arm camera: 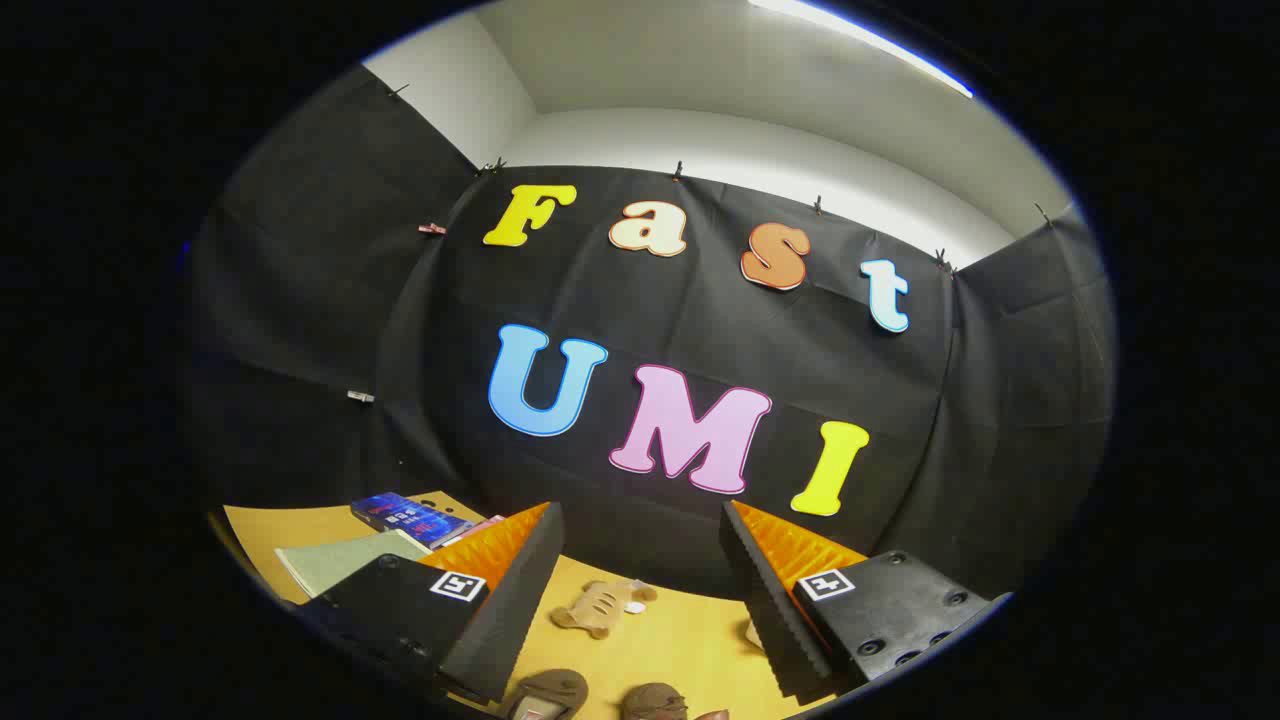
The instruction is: Open the storage box then place both shoes into the box .Put the left shoe in first, then the right shoe, with the right side of both shoes facing outward in a uniform manner.
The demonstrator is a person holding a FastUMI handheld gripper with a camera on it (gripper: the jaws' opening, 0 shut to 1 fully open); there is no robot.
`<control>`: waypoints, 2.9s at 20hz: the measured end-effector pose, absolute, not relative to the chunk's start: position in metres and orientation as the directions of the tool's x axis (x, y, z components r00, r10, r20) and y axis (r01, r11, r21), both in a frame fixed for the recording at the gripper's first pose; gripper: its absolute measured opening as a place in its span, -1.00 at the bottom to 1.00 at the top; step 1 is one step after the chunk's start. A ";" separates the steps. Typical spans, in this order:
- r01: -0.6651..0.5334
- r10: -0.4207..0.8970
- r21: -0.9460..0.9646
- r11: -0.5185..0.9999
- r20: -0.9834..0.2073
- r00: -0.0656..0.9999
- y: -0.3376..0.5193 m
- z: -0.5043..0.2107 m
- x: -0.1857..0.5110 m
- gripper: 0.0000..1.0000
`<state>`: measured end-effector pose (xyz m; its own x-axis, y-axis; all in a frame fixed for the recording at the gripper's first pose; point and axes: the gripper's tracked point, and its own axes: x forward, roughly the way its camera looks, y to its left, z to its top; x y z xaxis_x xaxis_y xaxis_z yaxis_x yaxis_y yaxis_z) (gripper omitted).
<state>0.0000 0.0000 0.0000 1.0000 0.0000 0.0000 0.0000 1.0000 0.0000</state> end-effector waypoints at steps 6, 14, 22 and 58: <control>0.193 -0.205 -0.112 0.975 -0.115 0.972 -0.030 -0.031 -0.002 0.94; 0.208 -0.205 -0.010 0.978 -0.213 0.955 -0.031 -0.055 -0.003 0.94; 0.172 -0.167 -0.001 0.985 -0.232 0.958 -0.020 -0.062 -0.002 0.95; 0.134 0.893 0.948 -0.288 0.215 0.396 0.262 -0.254 0.011 0.71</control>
<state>0.0108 0.2623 -0.2538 0.3959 0.8926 0.2154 0.1338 -0.2882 0.9482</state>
